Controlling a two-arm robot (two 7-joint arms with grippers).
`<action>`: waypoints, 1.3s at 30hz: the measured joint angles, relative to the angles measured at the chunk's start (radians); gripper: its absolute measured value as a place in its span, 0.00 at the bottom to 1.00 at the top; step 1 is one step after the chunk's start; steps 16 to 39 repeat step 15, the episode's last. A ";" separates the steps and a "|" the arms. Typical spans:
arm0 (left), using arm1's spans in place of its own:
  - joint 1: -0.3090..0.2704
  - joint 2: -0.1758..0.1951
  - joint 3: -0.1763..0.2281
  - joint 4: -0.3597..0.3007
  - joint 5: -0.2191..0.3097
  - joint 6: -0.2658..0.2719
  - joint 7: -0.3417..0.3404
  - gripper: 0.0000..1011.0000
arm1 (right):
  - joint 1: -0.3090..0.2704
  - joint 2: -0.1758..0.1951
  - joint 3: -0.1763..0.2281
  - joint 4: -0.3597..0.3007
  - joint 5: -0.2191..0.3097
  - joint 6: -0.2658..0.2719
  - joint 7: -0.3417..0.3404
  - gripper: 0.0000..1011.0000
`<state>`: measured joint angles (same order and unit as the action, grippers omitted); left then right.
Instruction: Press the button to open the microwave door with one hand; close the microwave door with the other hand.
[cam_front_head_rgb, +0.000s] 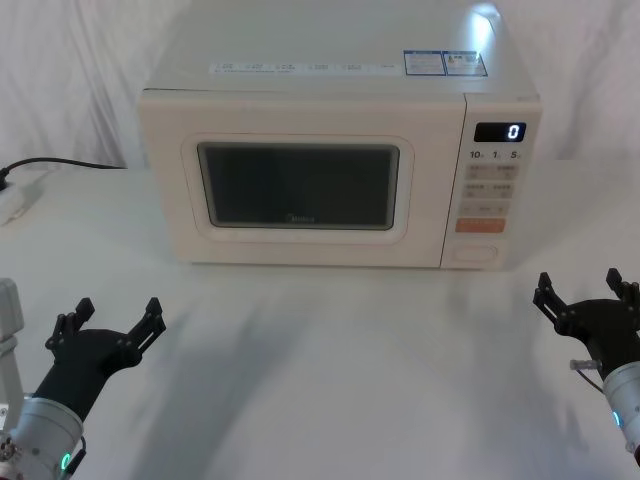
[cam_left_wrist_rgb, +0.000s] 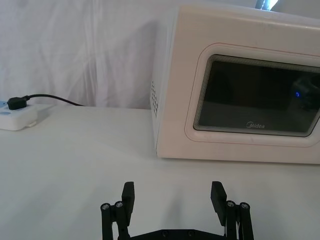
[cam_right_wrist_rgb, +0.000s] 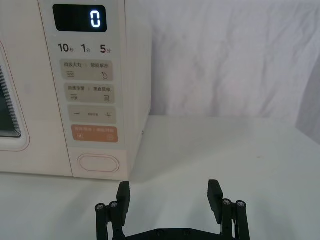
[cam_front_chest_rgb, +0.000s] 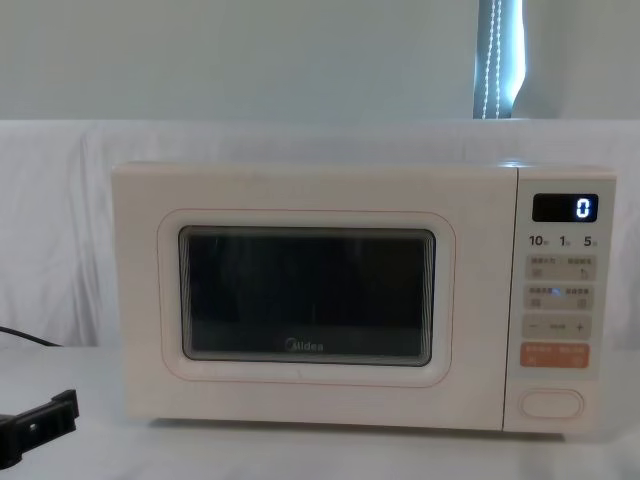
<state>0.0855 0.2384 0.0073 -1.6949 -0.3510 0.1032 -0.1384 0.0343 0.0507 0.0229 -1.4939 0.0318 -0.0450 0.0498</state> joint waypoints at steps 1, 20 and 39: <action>0.000 0.000 0.000 0.000 0.000 0.000 0.000 0.99 | 0.000 0.000 0.000 0.000 0.000 0.000 0.000 0.99; 0.000 0.000 0.000 -0.001 0.000 0.000 -0.001 0.99 | 0.000 0.000 0.000 0.000 0.000 0.000 0.000 0.99; 0.000 0.000 0.000 -0.001 0.000 0.000 -0.001 0.99 | 0.000 0.000 0.000 0.000 0.000 0.000 0.000 0.99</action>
